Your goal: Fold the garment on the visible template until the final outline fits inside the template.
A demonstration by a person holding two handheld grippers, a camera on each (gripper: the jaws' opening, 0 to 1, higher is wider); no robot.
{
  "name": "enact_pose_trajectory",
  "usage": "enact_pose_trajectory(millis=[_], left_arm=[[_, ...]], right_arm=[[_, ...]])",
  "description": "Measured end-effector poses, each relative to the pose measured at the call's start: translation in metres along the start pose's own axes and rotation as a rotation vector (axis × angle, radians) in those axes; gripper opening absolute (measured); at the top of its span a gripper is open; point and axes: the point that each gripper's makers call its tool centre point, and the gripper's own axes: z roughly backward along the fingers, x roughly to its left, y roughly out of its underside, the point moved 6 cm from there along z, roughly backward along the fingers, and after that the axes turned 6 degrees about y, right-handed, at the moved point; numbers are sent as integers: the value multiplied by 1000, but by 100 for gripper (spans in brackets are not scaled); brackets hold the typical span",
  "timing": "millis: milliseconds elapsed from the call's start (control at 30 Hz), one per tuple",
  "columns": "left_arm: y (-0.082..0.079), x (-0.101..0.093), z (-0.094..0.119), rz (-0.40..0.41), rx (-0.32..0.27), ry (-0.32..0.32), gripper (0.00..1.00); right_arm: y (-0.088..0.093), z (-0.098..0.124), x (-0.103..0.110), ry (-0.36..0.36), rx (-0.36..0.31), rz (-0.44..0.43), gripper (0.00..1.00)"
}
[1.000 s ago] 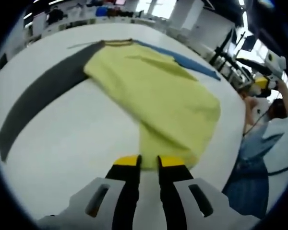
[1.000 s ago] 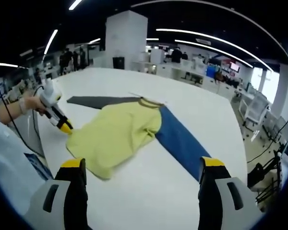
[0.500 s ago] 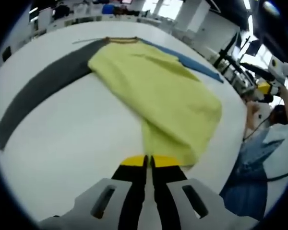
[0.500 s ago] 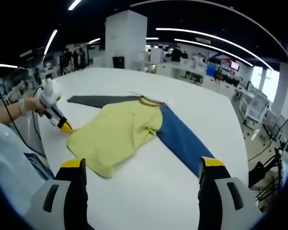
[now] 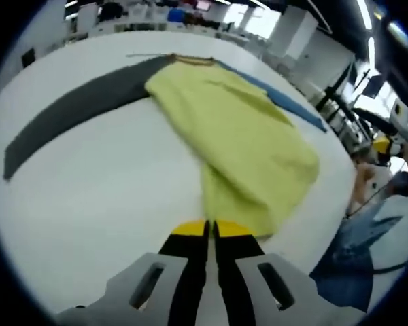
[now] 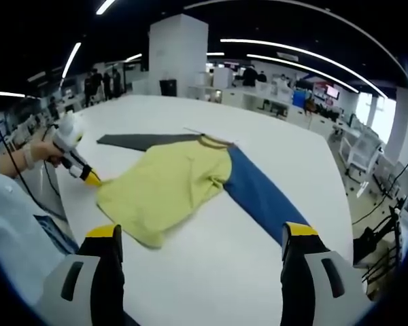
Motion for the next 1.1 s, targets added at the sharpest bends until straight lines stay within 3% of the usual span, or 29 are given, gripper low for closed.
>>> enact_pose_trajectory(millis=[367, 733, 1100], left_arm=[[-21, -10, 42, 1, -138, -36, 0], [-44, -16, 67, -12, -271, -37, 0], [-66, -12, 83, -41, -369, -37, 0]], right_arm=[[3, -4, 11, -37, 6, 9, 95], [11, -11, 23, -73, 14, 5, 91], [23, -24, 46, -156, 31, -19, 65]])
